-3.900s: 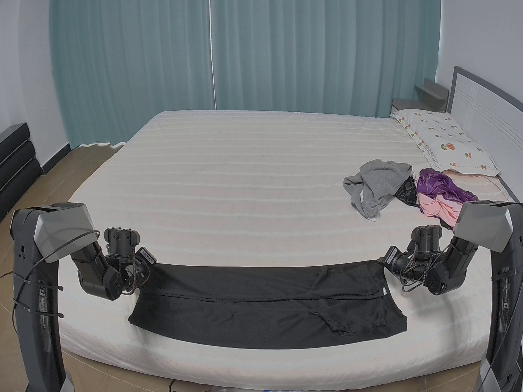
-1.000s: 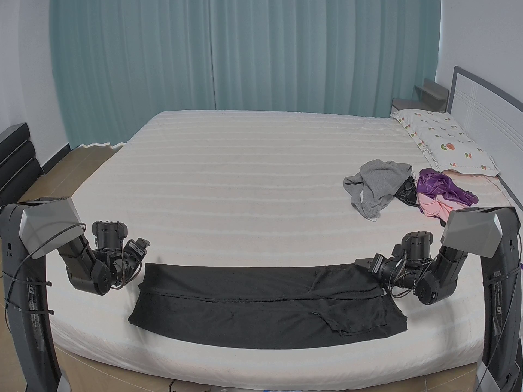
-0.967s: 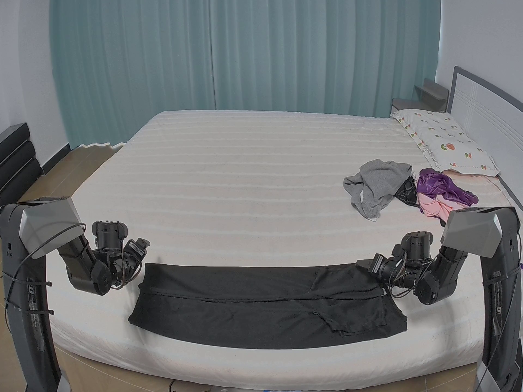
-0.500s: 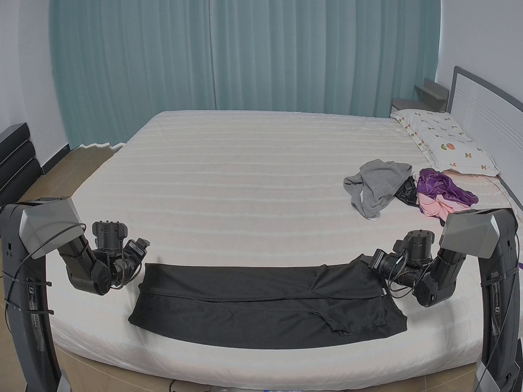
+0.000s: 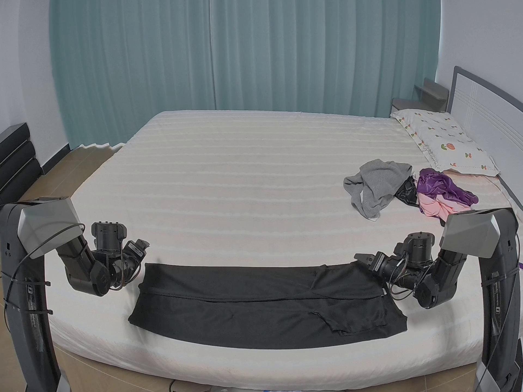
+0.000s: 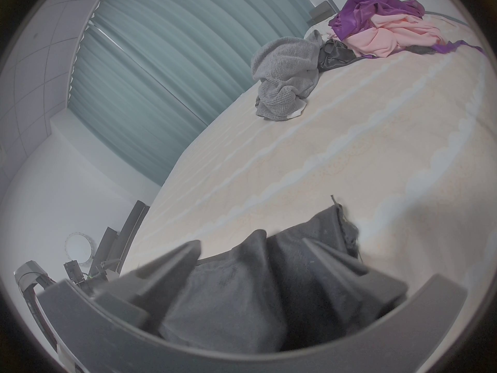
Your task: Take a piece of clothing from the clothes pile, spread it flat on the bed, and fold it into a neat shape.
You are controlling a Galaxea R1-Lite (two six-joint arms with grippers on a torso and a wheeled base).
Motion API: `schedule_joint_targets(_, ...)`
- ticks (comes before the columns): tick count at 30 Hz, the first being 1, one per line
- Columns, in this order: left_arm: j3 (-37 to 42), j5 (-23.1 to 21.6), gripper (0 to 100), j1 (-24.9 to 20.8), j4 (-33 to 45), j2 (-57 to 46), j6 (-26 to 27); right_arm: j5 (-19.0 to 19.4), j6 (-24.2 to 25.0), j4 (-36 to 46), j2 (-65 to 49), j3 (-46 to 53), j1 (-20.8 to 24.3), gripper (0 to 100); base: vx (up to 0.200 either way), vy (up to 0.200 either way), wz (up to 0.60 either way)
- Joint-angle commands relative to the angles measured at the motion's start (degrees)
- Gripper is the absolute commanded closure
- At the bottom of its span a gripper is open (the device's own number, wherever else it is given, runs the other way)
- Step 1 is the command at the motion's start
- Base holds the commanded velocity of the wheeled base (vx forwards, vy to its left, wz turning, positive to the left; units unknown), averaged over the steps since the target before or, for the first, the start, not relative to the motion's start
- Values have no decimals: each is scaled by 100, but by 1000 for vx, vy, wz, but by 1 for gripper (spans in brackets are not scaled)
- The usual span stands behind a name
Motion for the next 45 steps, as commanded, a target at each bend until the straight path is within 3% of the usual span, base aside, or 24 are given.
schedule_joint_targets(1, 345, -2, 0, -49, -52, -418, 14, 10, 146, -69, -515, 449, -32, 0, 0, 0, 0)
schedule_joint_targets(9, 793, -653, 0, -14, 0, -831, -30, -96, 954, -69, -1499, 1679, 39, 0, 0, 0, 0)
schedule_joint_targets(14, 819, -714, 0, -22, 27, -796, -39, -394, 1297, -175, -1517, 2145, 135, 0, -40, 0, 0)
schedule_joint_targets(15, 872, -714, 0, -31, 27, -814, -30, -509, 1622, -342, -1490, 2268, 109, 0, -200, 0, 0)
schedule_joint_targets(19, 890, -723, 0, -40, 97, -796, -22, -438, 2167, -799, -1315, 2470, 12, 0, -200, 0, 0)
schedule_joint_targets(25, 872, -723, 0, -57, 545, -875, 22, -430, 2185, -922, -1200, 2479, 39, 0, 0, 0, 0)
schedule_joint_targets(34, 942, -697, 0, -57, 580, -990, 57, -456, 2211, -957, -1183, 2514, 91, 0, 0, 0, 0)
schedule_joint_targets(45, 1514, -705, 0, -110, 677, -1376, -101, -430, 2202, -1757, -972, 2804, -102, 0, -109, 0, 0)
